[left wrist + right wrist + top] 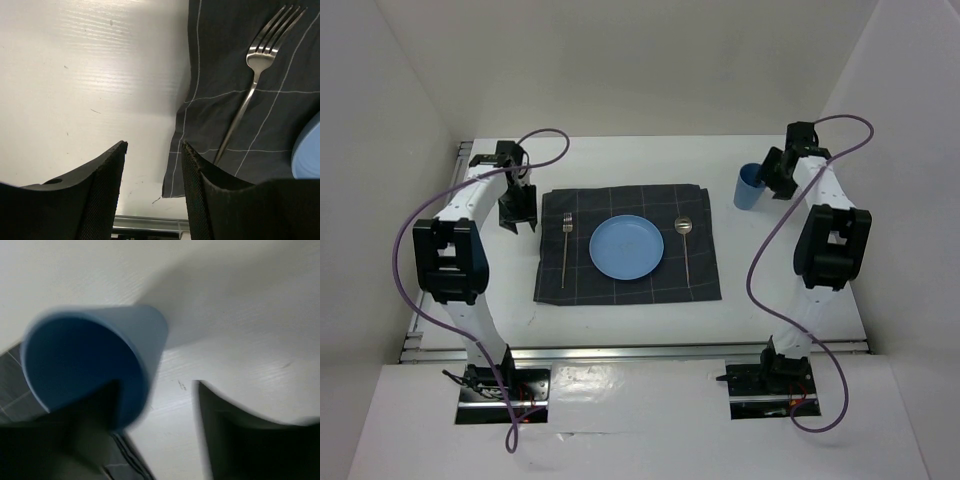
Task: Set the dinner table for one person
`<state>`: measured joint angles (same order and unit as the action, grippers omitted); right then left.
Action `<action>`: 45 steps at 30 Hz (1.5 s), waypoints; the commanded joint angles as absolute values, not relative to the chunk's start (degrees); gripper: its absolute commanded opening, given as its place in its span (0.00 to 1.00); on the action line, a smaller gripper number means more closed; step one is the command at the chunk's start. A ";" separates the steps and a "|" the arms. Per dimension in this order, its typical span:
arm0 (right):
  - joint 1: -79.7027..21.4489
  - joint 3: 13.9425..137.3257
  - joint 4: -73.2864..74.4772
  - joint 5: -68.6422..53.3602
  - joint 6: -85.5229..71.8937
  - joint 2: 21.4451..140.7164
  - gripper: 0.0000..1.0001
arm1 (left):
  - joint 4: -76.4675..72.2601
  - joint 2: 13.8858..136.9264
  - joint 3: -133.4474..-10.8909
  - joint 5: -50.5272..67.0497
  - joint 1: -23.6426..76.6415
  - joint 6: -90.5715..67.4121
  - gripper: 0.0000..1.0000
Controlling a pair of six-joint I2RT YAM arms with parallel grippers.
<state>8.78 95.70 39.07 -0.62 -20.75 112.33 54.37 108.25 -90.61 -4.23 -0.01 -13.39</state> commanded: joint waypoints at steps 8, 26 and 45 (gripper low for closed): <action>8.44 99.05 34.54 -0.70 -15.30 111.19 0.00 | 52.74 101.44 -83.77 -3.96 -1.23 -11.07 0.56; -18.19 118.02 45.25 8.87 -11.16 123.02 0.00 | 51.59 99.67 -82.00 -3.34 -1.23 -10.55 0.56; -18.98 130.25 55.21 7.03 -11.16 132.80 0.63 | 51.06 100.20 -81.47 -2.20 -1.23 -9.50 0.56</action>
